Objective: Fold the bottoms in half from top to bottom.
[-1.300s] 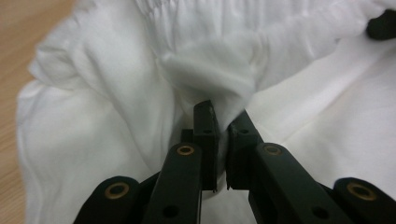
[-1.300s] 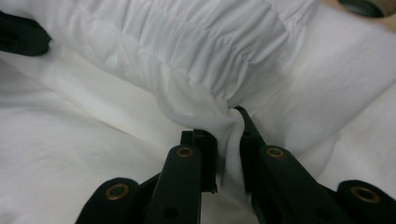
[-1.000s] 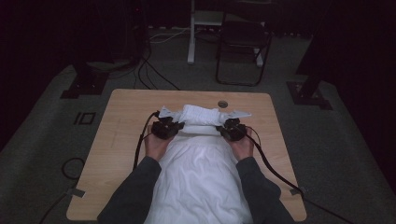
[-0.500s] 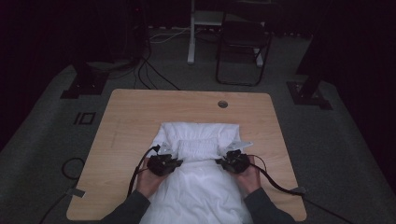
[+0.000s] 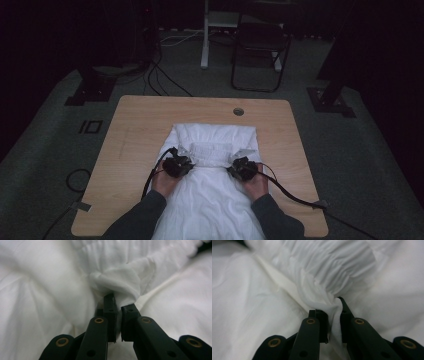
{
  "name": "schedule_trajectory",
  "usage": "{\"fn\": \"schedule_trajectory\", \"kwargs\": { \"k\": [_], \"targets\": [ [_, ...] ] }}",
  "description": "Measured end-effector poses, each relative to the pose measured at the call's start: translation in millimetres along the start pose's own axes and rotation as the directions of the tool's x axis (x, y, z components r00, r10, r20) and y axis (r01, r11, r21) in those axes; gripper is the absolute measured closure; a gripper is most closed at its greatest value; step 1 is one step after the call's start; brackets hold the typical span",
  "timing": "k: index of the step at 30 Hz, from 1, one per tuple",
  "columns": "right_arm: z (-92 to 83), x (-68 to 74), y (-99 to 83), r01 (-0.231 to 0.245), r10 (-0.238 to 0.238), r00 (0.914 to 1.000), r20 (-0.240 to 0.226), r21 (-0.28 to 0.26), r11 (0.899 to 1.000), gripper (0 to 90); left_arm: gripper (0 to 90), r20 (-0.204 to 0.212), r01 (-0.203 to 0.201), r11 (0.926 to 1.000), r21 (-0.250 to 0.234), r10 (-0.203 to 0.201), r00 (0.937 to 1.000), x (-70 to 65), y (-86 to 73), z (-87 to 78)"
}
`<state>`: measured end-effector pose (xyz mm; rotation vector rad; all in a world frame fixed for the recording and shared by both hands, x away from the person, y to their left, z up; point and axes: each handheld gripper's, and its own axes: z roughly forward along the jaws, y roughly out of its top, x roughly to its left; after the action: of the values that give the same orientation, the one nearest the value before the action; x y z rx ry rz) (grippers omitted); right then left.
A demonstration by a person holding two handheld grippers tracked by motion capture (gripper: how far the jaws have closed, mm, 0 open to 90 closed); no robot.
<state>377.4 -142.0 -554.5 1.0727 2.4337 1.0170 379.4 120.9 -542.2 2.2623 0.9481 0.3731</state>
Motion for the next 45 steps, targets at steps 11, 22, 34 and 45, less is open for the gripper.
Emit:
{"fn": "schedule_trajectory", "kwargs": {
  "k": [11, 22, 34, 45],
  "targets": [
    [30.2, -31.0, 34.7, -0.095, 0.095, 0.9945, 0.043, -0.003, 0.995, 83.6, 84.9, -0.142, -0.027, 0.9996, 0.010, 0.028, 0.9895, 38.3, 41.9, 34.6],
    [19.4, -42.4, 49.7, -0.104, 0.107, 0.9930, 0.051, -0.050, 0.993, 83.6, 86.1, -0.037, 0.069, 0.9933, -0.093, -0.073, 0.9967, 48.1, 53.9, 3.5],
    [-87.5, -5.7, 43.1, 0.014, -0.023, 0.9992, -0.034, -0.236, 0.972, 83.5, 86.1, 0.117, 0.031, 0.9552, -0.294, 0.004, 0.9931, -6.3, 25.8, -93.7],
    [-38.7, 28.2, -30.2, 0.008, -0.012, 0.9951, -0.098, -0.038, 0.999, 83.0, 84.0, 0.161, 0.089, 0.9935, -0.071, -0.076, 0.9840, -18.9, -50.4, -27.1]
  ]
}}
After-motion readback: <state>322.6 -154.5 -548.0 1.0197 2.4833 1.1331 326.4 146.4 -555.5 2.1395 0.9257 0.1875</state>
